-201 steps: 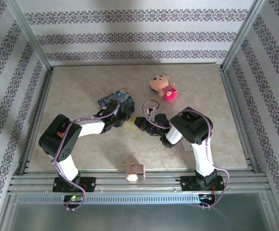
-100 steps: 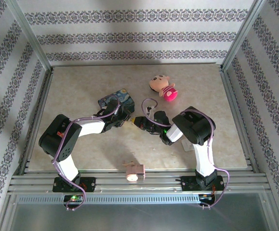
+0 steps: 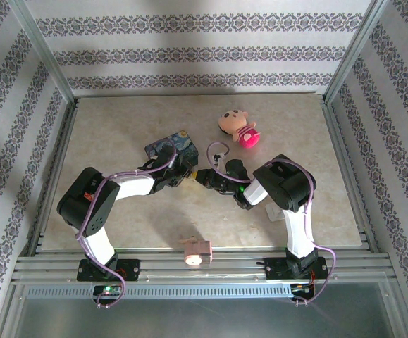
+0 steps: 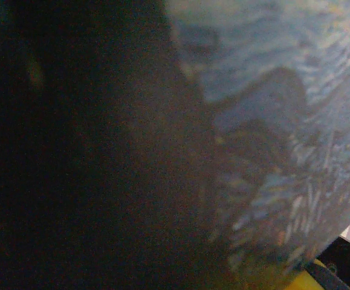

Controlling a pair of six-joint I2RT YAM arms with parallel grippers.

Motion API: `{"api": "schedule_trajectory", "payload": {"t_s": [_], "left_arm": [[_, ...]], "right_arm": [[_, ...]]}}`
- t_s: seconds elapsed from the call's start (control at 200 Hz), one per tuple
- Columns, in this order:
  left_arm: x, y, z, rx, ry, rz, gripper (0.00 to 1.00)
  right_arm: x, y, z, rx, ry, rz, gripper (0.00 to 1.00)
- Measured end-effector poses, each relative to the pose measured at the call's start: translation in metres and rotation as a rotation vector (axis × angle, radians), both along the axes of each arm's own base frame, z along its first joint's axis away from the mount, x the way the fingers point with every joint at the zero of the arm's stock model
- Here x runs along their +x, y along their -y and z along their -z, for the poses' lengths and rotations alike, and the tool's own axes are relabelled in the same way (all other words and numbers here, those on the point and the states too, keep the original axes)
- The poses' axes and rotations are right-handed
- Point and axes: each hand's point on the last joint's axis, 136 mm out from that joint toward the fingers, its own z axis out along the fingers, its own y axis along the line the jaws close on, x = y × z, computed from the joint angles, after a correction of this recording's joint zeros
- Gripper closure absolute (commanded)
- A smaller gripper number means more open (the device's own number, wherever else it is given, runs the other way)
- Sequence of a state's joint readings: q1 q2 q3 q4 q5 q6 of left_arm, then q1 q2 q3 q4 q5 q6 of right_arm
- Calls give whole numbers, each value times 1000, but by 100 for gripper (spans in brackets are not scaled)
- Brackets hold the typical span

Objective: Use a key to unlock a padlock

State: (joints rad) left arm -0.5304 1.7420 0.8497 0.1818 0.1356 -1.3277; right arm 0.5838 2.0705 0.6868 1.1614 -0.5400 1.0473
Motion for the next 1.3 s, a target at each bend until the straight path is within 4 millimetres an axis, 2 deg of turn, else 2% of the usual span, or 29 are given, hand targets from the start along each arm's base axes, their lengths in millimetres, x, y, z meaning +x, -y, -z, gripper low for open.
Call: {"api": "schedule_trajectory", "payload": {"t_s": [0.19, 0.265, 0.4, 0.52, 0.575, 0.59, 0.625, 0.64, 0.705, 0.72, 0.974, 1.069, 1.299], "left_arm": [[0, 0, 0, 2, -1, 0, 96], [0, 0, 0, 2, -1, -1, 90], [0, 0, 0, -4, 7, -2, 70], [1, 1, 0, -11, 23, 1, 60], [-3, 10, -3, -31, 26, 33, 59], [-5, 14, -4, -39, 26, 48, 51], [-7, 20, -6, -41, 35, 59, 48], [-8, 21, -6, -45, 32, 55, 43], [-9, 20, -4, -41, 34, 61, 40], [-9, 20, -4, -42, 37, 61, 35], [-10, 18, -8, -44, 64, 64, 0], [-14, 22, -16, -60, 82, 89, 1], [-39, 37, -37, -59, 159, 210, 1]], "right_arm": [[1, 0, 0, -1, -4, -2, 100], [1, 0, 0, 0, -6, -2, 100], [2, 0, 0, 2, -10, 2, 100], [2, 1, 0, 7, -21, 12, 100], [4, 2, -2, 13, -15, 28, 100], [5, 2, -4, 16, -11, 34, 100], [5, 3, -5, 20, -12, 41, 100], [6, 4, -5, 21, -12, 48, 100], [7, 6, -6, 26, -12, 63, 100], [7, 6, -6, 28, -13, 64, 100], [13, 9, -12, 51, -8, 104, 100], [12, 7, -12, 52, -7, 104, 100], [7, -3, -13, 62, -17, 89, 100]]}}
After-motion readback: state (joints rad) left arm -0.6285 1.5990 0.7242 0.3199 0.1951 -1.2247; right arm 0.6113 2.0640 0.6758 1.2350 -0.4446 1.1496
